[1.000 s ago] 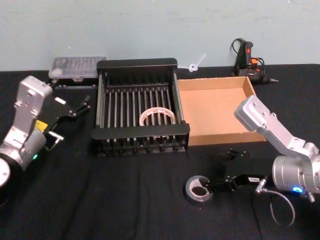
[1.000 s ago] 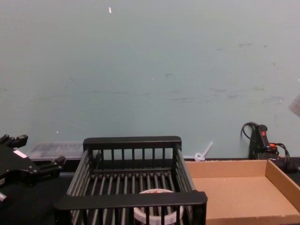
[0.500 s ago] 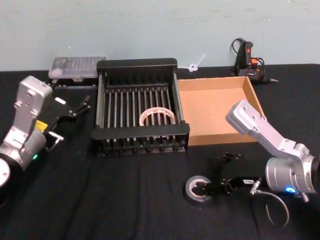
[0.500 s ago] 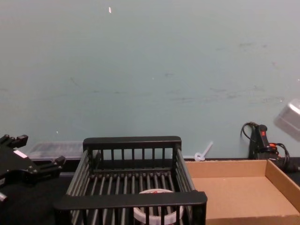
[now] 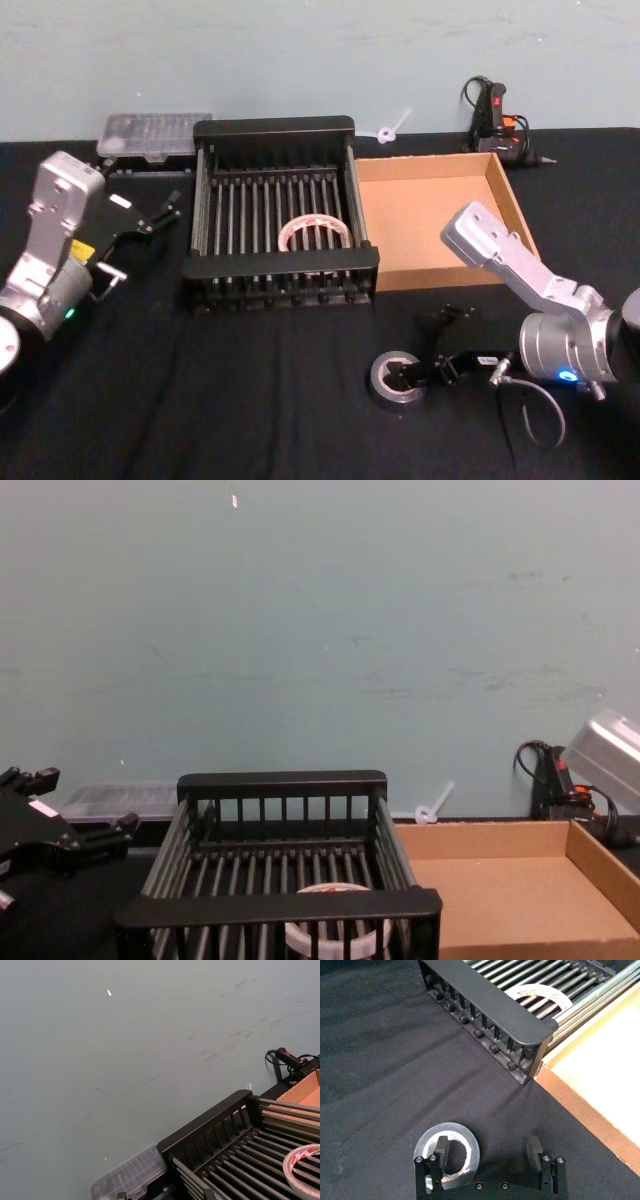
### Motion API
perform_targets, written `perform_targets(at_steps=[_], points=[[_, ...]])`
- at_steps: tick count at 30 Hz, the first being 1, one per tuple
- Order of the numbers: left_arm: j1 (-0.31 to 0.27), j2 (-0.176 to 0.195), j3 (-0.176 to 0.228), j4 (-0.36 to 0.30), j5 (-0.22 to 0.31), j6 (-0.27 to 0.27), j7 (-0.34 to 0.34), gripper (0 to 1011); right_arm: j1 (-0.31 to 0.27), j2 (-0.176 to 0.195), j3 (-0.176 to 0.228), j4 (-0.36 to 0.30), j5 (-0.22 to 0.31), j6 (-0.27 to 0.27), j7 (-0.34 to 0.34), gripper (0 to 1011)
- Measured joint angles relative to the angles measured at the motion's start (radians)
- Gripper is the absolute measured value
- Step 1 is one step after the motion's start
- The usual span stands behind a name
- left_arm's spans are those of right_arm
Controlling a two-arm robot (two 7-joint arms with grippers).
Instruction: Pick up the white tape and place it into the black box , Pick up the silver tape and place it into the brown box.
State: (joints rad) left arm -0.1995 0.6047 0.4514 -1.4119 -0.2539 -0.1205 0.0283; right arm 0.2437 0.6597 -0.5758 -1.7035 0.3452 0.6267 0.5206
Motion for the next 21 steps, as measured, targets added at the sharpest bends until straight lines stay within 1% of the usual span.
perform_targets(at_steps=[11,21], points=[[0.000,0.000,0.000,0.000,0.000,0.000,0.000,1001,0.008,-0.012,-0.009,0.013,-0.009,0.001,0.000,1002],[0.000,0.000,0.000,0.000,0.000,0.000,0.000,1001,0.012,-0.013,-0.017,0.020,-0.018,0.008,0.006,1002]])
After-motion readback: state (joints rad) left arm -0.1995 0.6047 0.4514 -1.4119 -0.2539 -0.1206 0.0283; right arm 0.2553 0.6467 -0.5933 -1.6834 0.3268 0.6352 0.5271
